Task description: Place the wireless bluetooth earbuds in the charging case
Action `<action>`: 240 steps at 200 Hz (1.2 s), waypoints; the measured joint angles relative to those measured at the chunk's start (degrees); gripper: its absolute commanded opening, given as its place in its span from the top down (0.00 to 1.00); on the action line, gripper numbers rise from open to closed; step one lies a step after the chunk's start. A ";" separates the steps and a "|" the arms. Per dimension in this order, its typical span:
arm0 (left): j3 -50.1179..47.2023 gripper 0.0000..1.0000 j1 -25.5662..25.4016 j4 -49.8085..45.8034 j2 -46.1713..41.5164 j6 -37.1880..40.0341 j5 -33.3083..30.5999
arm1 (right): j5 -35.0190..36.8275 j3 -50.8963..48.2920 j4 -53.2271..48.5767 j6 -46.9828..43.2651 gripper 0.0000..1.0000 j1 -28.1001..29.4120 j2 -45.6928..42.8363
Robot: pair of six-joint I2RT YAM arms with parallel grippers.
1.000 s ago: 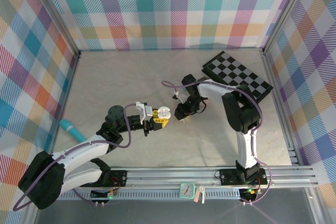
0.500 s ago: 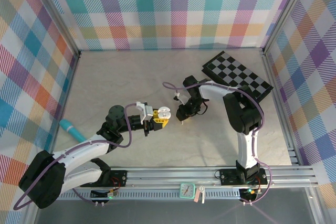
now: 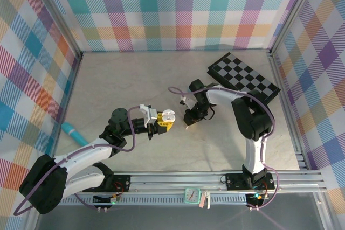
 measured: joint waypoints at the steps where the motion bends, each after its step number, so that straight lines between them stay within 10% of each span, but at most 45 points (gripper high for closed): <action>1: 0.00 0.90 0.00 -0.02 0.00 0.00 -0.02 | 0.07 -0.04 0.02 0.04 0.81 0.00 -0.04; 104: 0.00 0.91 0.15 2.01 6.75 -1.29 -1.75 | 10.95 -15.34 14.75 1.99 0.81 0.61 -24.55; 240: 5.29 0.92 0.15 -0.33 15.93 -1.53 -1.49 | 21.94 -11.91 13.07 -10.10 0.81 12.00 -43.60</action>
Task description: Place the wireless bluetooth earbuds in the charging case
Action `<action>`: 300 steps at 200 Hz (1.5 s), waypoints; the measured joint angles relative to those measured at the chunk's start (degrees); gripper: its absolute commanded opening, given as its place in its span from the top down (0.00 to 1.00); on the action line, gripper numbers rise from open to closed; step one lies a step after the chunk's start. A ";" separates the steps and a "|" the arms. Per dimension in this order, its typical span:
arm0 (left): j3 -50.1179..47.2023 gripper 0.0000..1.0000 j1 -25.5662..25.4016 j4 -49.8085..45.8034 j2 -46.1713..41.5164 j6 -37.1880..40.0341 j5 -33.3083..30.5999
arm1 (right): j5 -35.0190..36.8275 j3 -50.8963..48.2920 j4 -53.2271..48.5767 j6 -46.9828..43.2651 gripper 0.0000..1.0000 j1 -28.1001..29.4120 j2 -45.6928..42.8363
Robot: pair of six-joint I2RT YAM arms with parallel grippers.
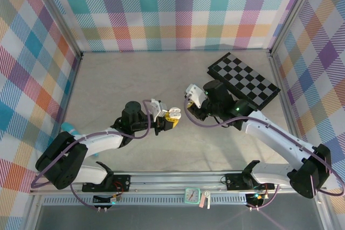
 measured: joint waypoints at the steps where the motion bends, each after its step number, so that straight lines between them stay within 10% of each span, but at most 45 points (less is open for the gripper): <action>1: 0.02 0.92 0.00 0.00 0.00 0.00 0.00 | 0.02 0.07 -0.04 -0.07 0.81 0.09 0.00; 300: 0.83 0.93 0.00 -1.01 0.37 -1.46 1.92 | -4.24 4.26 -1.44 -7.28 0.80 6.32 4.52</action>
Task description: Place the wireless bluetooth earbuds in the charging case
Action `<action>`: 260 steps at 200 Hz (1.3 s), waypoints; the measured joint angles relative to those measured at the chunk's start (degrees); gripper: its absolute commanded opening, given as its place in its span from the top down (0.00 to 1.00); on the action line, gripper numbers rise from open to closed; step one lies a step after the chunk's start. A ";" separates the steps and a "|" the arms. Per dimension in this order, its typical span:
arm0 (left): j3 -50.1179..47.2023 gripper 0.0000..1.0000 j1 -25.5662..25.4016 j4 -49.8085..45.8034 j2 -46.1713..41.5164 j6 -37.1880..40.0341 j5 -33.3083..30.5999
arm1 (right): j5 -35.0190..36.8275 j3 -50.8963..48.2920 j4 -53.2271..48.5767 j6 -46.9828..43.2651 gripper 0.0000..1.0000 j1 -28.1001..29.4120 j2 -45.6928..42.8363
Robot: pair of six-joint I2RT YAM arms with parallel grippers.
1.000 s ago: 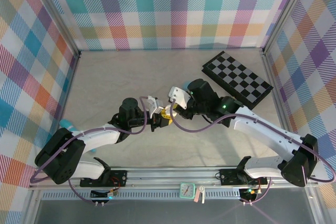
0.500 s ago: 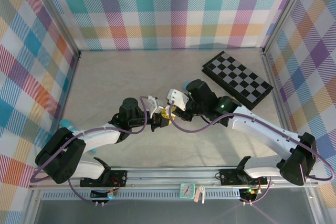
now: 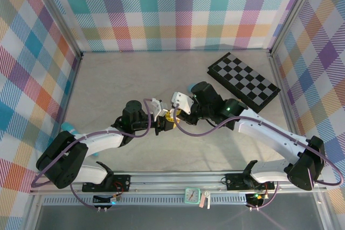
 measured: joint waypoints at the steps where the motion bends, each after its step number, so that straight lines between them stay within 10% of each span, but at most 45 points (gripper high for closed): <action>1: 0.00 0.93 0.00 0.00 0.00 -0.02 0.00 | 0.00 0.02 -0.02 -0.02 0.80 0.00 0.00; 52: 0.00 0.93 0.00 -0.39 0.00 -0.02 -0.04 | -1.18 0.02 -0.52 -0.15 0.79 0.00 1.09; 165: 0.00 0.93 0.00 0.04 -0.02 -0.04 -0.04 | -1.51 -0.31 -0.02 3.41 0.39 -1.11 -1.66; 260: 0.00 0.93 0.22 0.07 -0.02 -0.24 -0.48 | -3.43 0.59 1.90 10.05 0.31 -3.13 3.87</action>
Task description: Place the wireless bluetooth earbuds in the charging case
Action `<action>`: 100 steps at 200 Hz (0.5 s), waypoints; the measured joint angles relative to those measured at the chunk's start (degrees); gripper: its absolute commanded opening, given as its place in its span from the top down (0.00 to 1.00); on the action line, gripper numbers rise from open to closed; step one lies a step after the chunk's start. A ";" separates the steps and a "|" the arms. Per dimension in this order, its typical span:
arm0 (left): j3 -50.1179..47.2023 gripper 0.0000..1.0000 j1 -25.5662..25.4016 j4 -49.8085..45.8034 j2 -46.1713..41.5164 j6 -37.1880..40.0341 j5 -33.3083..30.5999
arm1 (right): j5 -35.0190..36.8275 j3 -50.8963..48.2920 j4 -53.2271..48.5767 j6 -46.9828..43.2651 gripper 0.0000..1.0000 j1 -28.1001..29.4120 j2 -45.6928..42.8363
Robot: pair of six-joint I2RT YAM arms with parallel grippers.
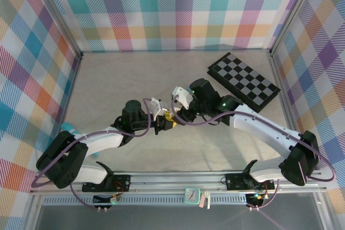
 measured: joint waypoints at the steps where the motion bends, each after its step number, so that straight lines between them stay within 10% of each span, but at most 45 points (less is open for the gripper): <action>1: 0.00 0.93 0.00 0.00 0.00 0.00 0.00 | -0.02 0.00 -0.02 0.00 0.31 -0.02 0.00; 100: 0.00 0.93 0.00 3.02 0.00 -1.14 -0.55 | -0.83 -2.29 -2.60 1.90 0.31 -4.61 -5.44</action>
